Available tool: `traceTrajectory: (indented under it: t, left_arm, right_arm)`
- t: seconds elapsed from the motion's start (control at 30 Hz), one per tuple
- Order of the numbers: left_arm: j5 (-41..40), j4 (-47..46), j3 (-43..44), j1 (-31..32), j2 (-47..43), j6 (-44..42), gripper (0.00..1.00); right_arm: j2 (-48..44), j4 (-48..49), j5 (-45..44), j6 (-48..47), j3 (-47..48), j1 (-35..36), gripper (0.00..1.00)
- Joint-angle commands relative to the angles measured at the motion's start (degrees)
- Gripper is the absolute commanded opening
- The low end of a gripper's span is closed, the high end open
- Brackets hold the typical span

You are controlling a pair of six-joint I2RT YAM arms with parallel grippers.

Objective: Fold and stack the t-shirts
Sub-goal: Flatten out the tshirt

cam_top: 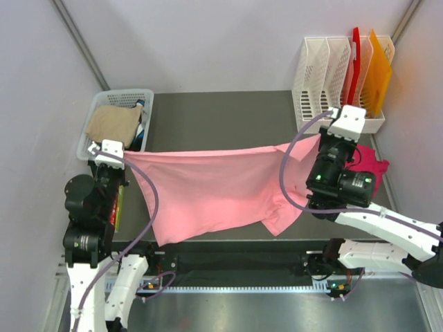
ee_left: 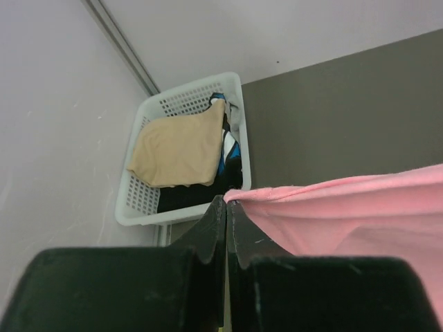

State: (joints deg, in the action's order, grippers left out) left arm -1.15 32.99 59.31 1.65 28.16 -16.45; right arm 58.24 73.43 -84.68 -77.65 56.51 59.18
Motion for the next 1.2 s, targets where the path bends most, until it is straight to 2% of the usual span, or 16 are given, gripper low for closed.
traceTrajectory:
  t: [0.0, 0.23, 0.47, 0.67, 0.73, 0.77, 0.8, 0.83, 0.87, 0.9, 1.17]
  left_arm:
    - [-1.31, -7.5, -2.09, -0.24, 1.63, 0.27, 0.0]
    - [-1.75, -12.41, -6.31, -0.24, 4.17, 0.01, 0.0]
    - [-3.16, -21.64, -8.33, -0.24, 17.33, -0.87, 0.0]
    - [-3.25, -27.27, -7.37, -0.24, 29.38, -0.08, 0.0]
    - [-3.07, -29.21, -6.75, -0.24, 31.59, 0.89, 0.0]
    - [-2.98, -30.0, -6.58, -0.24, 33.08, 1.33, 0.0]
    - [-2.98, -31.4, -6.49, -0.24, 33.62, 1.68, 0.0]
    - [-2.98, -31.93, -6.23, -0.24, 34.06, 2.2, 0.0]
    - [-2.81, -32.2, -5.96, -0.24, 34.93, 2.38, 0.0]
    - [-2.46, -32.55, -5.61, -0.24, 35.38, 2.47, 0.0]
    - [-2.72, -37.82, -2.18, -0.24, 43.37, 3.44, 0.0]
  right_arm:
    - [-0.32, -0.31, -1.88, 9.17, -4.73, -0.82, 0.0]
    - [3.1, -0.13, -1.1, 12.26, -6.86, -1.52, 0.0]
    - [12.33, 0.48, 0.48, 12.87, -3.78, -5.99, 0.0]
    - [22.17, -2.57, 3.81, 17.87, -1.76, -10.57, 0.0]
    - [21.66, -28.04, 7.58, 34.58, 1.66, -11.36, 0.0]
    - [20.26, -43.83, 18.31, 61.64, 7.76, -14.15, 0.0]
    - [18.07, -67.65, 24.77, 72.27, 10.61, -16.79, 0.0]
    - [17.09, -65.45, 27.61, 74.2, 10.55, -20.12, 0.0]
    - [16.48, -60.38, 27.82, 69.17, 8.2, -20.5, 0.0]
    - [16.9, -60.07, 27.91, 68.51, 8.79, -20.68, 0.0]
    - [19.8, -66.91, 38.27, 72.63, 14.14, -27.8, 0.0]
